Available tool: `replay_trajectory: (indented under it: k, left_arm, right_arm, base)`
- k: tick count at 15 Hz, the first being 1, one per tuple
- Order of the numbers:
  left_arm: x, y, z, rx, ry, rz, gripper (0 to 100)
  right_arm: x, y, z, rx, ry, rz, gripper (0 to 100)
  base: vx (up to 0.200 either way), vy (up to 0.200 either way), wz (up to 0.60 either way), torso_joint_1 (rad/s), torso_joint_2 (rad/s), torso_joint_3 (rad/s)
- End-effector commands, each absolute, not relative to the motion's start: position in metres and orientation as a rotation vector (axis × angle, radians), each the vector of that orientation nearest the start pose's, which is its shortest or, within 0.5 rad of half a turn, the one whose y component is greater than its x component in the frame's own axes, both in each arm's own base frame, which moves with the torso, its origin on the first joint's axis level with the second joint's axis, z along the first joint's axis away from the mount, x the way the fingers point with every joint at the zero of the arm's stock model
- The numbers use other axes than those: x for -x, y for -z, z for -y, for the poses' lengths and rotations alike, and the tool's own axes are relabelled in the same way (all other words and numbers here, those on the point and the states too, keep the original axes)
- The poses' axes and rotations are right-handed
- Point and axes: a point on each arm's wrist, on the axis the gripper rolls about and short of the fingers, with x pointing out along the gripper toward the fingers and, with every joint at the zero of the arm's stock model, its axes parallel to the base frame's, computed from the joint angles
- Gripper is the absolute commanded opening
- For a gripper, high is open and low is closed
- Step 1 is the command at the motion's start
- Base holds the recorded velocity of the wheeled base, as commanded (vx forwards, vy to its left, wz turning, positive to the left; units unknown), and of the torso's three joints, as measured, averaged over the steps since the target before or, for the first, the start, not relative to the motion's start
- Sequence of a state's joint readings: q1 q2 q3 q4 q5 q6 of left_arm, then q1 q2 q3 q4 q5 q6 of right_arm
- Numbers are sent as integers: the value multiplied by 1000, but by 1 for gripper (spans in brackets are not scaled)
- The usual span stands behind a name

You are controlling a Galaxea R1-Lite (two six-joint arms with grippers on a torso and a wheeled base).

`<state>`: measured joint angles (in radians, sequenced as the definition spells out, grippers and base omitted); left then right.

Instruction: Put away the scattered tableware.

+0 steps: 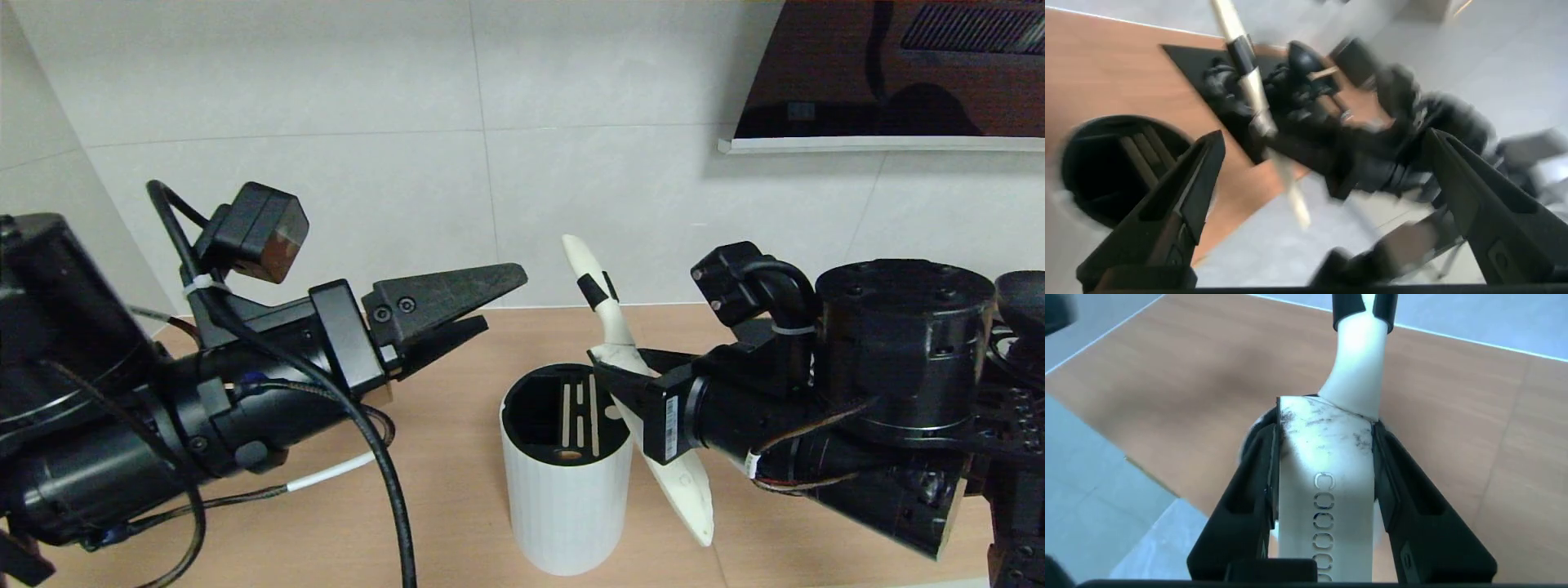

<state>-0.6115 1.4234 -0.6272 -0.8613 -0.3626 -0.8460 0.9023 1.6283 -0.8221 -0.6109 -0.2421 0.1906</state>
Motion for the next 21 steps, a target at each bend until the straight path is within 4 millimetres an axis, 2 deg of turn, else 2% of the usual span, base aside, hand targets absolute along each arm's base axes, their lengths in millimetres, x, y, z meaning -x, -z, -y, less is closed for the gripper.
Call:
replay_trajectory:
  k: [1,6,11,21]
  left_arm:
    - [-191,-223,147,791,936,-391,100]
    - [-208,-204,168,793,837,-432,100]
    - [-209,-199,175,794,861,-417,100]
    - [-218,-188,187,791,840,-368,100]
  right_arm:
    - [-179,-208,-232,-95,-666,-231,0]
    - [-166,-214,-240,-129,-717,-229,0]
    - [-155,-211,-248,-131,-760,-245,0]
    - [-153,-203,-254,-112,-775,-269,0]
  base:
    - [0,0,0,0,0,0]
    - [0,0,0,0,0,0]
    - [0,0,0,0,0,0]
    - [0,0,0,0,0,0]
